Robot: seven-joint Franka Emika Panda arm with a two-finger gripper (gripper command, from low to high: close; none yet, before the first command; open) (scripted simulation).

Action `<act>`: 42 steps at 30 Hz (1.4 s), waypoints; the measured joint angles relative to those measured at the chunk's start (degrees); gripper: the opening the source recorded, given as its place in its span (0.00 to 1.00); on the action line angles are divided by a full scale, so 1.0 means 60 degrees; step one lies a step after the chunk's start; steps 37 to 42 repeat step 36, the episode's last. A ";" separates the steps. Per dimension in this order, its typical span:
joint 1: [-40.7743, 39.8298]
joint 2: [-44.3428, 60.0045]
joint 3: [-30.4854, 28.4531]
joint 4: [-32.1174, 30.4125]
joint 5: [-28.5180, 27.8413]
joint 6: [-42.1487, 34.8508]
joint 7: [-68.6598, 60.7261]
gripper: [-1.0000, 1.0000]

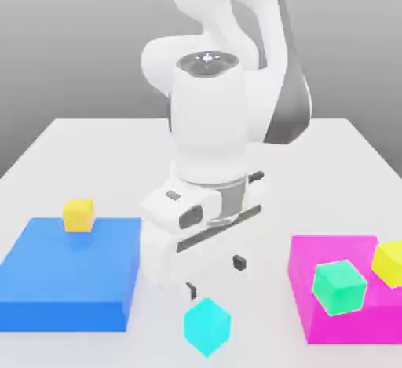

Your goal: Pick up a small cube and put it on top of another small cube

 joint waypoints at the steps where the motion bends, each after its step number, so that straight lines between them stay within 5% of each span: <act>1: -0.0047 0.0339 0.0062 0.0014 0.0061 0.0245 -0.0138 0.50; 5: -0.0463 0.1728 0.0588 0.0233 0.0544 0.1331 -0.0585 0.50; 6: -0.0559 0.1953 0.0701 0.0273 0.0624 0.1511 -0.0650 0.00; 13: -0.0577 0.1945 0.0715 0.0272 0.0608 0.1489 -0.0645 0.00; 19: -0.0156 0.0131 0.0278 0.0009 -0.0174 -0.0051 -0.0096 0.00; 28: 0.2076 -0.1766 0.1582 0.1721 -0.0770 -0.3644 -0.0780 0.00; 31: 0.2638 -0.1226 0.1459 0.1649 -0.0823 -0.3027 -0.0839 0.00; 32: 0.2436 -0.0949 0.1355 0.1569 -0.0815 -0.2674 -0.0853 1.00; 42: 0.2422 -0.0949 0.1355 0.1569 -0.0815 -0.2674 -0.0853 1.00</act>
